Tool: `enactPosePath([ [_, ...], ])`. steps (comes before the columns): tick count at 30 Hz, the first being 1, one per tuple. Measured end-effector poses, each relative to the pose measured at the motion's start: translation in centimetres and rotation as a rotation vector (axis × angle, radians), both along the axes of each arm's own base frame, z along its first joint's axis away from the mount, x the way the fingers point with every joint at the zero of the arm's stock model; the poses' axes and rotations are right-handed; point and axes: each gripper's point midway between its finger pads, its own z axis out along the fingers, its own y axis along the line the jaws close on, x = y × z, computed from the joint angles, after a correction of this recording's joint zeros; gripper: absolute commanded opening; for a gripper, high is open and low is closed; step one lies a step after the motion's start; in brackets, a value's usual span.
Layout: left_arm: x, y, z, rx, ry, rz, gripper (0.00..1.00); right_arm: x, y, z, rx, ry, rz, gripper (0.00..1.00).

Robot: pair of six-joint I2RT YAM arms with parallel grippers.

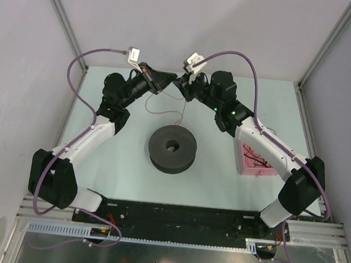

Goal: Wrap the cables

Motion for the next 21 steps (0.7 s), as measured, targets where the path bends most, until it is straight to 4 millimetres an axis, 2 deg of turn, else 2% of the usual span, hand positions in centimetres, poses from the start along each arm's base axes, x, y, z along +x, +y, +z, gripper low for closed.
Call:
enactPosePath([
  [4, 0.1, 0.1, 0.0, 0.0, 0.001, 0.009, 0.03, 0.0, 0.0, 0.0, 0.009, 0.007, 0.012, 0.0],
  [7, 0.2, 0.1, 0.0, -0.003, 0.003, 0.013, 0.21, 0.1, -0.1, 0.1, 0.017, 0.01, 0.022, 0.0],
  [10, 0.3, 0.4, 0.0, -0.012, 0.014, 0.015, 0.32, 0.8, -0.8, 0.3, 0.03, 0.011, 0.012, 0.0],
  [12, 0.4, 0.7, -0.1, -0.014, 0.022, 0.014, 0.47, 1.5, -1.7, 0.4, 0.041, 0.017, -0.003, 0.0],
  [15, 0.9, 1.8, -0.2, -0.007, 0.027, 0.027, 0.88, 2.7, -3.2, 0.4, 0.049, 0.028, -0.028, 0.0],
  [16, 1.1, 2.3, -0.4, 0.002, 0.029, 0.032, 0.94, 3.1, -3.8, 0.4, 0.053, 0.032, -0.038, 0.0],
  [18, 1.4, 3.3, -1.0, 0.034, 0.034, 0.048, 0.98, 3.8, -4.8, 0.4, 0.054, 0.037, -0.056, 0.0],
  [21, 1.6, 4.5, -2.4, 0.148, 0.044, 0.069, 0.99, 5.1, -6.9, 0.2, 0.05, 0.045, -0.097, 0.0],
])
